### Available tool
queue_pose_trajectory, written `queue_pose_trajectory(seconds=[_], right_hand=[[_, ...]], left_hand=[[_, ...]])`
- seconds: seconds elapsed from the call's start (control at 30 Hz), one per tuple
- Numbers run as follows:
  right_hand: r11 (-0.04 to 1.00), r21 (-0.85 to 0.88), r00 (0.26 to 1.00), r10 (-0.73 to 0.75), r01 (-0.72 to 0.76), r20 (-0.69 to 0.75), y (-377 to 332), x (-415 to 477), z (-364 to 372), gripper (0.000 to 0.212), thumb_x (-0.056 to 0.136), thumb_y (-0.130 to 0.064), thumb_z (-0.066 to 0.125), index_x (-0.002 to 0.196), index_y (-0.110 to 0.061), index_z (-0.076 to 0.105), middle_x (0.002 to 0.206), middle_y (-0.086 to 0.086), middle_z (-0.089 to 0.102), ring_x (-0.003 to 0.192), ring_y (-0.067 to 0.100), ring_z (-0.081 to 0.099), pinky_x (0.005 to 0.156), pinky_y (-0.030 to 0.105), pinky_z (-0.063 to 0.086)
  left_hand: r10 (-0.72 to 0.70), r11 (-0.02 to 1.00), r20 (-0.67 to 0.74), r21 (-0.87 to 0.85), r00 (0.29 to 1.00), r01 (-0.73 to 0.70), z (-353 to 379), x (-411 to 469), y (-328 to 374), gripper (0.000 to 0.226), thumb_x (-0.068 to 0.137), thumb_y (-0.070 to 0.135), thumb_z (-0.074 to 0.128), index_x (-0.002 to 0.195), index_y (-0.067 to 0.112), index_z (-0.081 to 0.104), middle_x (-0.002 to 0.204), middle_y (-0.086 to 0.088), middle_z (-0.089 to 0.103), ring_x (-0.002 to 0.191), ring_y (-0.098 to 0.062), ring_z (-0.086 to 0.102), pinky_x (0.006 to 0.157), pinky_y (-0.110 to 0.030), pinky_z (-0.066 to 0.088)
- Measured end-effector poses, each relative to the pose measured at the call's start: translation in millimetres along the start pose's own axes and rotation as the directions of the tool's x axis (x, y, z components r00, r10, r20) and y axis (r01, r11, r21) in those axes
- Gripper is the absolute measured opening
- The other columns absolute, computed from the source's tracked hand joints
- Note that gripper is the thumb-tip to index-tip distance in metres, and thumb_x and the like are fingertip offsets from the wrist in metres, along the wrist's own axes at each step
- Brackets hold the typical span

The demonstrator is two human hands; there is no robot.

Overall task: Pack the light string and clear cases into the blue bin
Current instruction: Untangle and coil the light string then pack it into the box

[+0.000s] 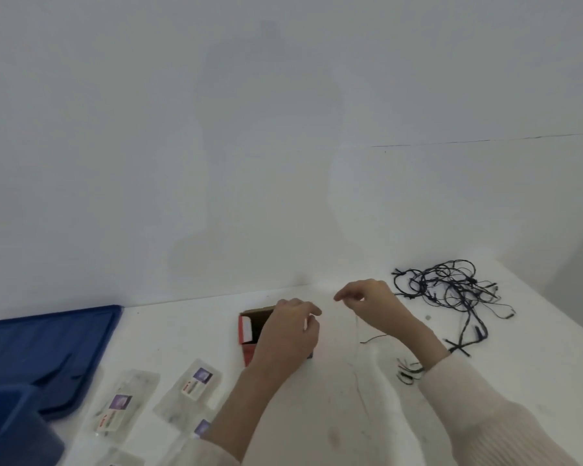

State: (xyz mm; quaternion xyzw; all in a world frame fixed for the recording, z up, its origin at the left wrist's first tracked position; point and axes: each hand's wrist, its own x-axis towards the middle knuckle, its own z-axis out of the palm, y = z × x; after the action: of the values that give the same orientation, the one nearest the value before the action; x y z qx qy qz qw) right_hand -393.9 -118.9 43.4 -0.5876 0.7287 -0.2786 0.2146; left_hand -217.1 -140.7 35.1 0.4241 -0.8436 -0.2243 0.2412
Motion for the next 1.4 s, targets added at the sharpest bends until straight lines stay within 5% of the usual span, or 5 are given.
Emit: queue_pose_trajectory(seconds=[0.33, 0.5, 0.77, 0.97, 1.4], right_hand=[[0.661, -0.749, 0.887, 0.373, -0.048, 0.272, 154.5, -35.0, -85.9, 0.051, 0.088, -0.015, 0.047, 0.138, -0.02, 0.04, 0.137, 0.009, 0.042, 0.13, 0.027, 0.036, 0.1, 0.036, 0.037], [0.457, -0.866, 0.979, -0.089, 0.203, 0.182, 165.7, -65.3, -75.8, 0.022, 0.08, -0.017, 0.06, 0.101, -0.011, 0.062, 0.103, 0.009, 0.063, 0.099, 0.025, 0.058, 0.083, 0.036, 0.043], [0.982, -0.037, 0.982, -0.186, 0.185, -0.017, 98.3, -75.8, -176.7, 0.004, 0.08, -0.019, 0.07, 0.077, -0.022, 0.071, 0.076, -0.009, 0.067, 0.072, 0.01, 0.059, 0.069, 0.022, 0.044], [0.834, 0.445, 0.943, -0.322, 0.327, -0.09, 30.3, -83.0, -253.8, 0.005, 0.085, -0.008, 0.063, 0.082, -0.012, 0.065, 0.069, 0.008, 0.065, 0.066, 0.012, 0.064, 0.072, 0.022, 0.049], [0.643, 0.593, 0.765, 0.017, 0.485, -0.644, 4.7, -80.9, -330.2, 0.014, 0.091, -0.01, 0.052, 0.083, -0.022, 0.054, 0.067, -0.002, 0.04, 0.048, 0.008, 0.036, 0.049, 0.022, 0.037]], left_hand=[[-0.09, 0.99, 0.162, -0.091, 0.983, 0.106, 100.8, 1.0, 89.0, 0.029, 0.094, 0.02, 0.043, 0.115, 0.021, 0.063, 0.123, 0.002, 0.057, 0.118, -0.011, 0.043, 0.09, -0.016, 0.031], [-0.127, 0.982, 0.165, -0.119, 0.978, 0.147, 134.4, -7.5, 125.5, 0.03, 0.092, 0.018, 0.045, 0.117, 0.02, 0.062, 0.121, 0.0, 0.058, 0.119, -0.014, 0.045, 0.094, -0.02, 0.034], [0.025, 0.976, 0.085, -0.219, 0.996, -0.005, 91.3, 7.2, 184.5, 0.05, 0.088, 0.034, 0.061, 0.135, 0.029, 0.043, 0.125, 0.011, 0.056, 0.115, -0.001, 0.047, 0.081, -0.007, 0.03], [-0.018, 0.833, -0.124, -0.55, 0.992, -0.054, 21.2, 20.9, 230.9, 0.006, 0.086, 0.026, 0.065, 0.087, 0.021, 0.068, 0.063, 0.003, 0.064, 0.06, -0.007, 0.057, 0.065, -0.019, 0.04], [-0.051, 0.813, -0.094, -0.582, 0.994, -0.014, -76.9, 11.8, 223.6, 0.016, 0.093, 0.018, 0.055, 0.09, 0.009, 0.068, 0.077, -0.007, 0.055, 0.067, -0.016, 0.058, 0.075, -0.028, 0.057]])
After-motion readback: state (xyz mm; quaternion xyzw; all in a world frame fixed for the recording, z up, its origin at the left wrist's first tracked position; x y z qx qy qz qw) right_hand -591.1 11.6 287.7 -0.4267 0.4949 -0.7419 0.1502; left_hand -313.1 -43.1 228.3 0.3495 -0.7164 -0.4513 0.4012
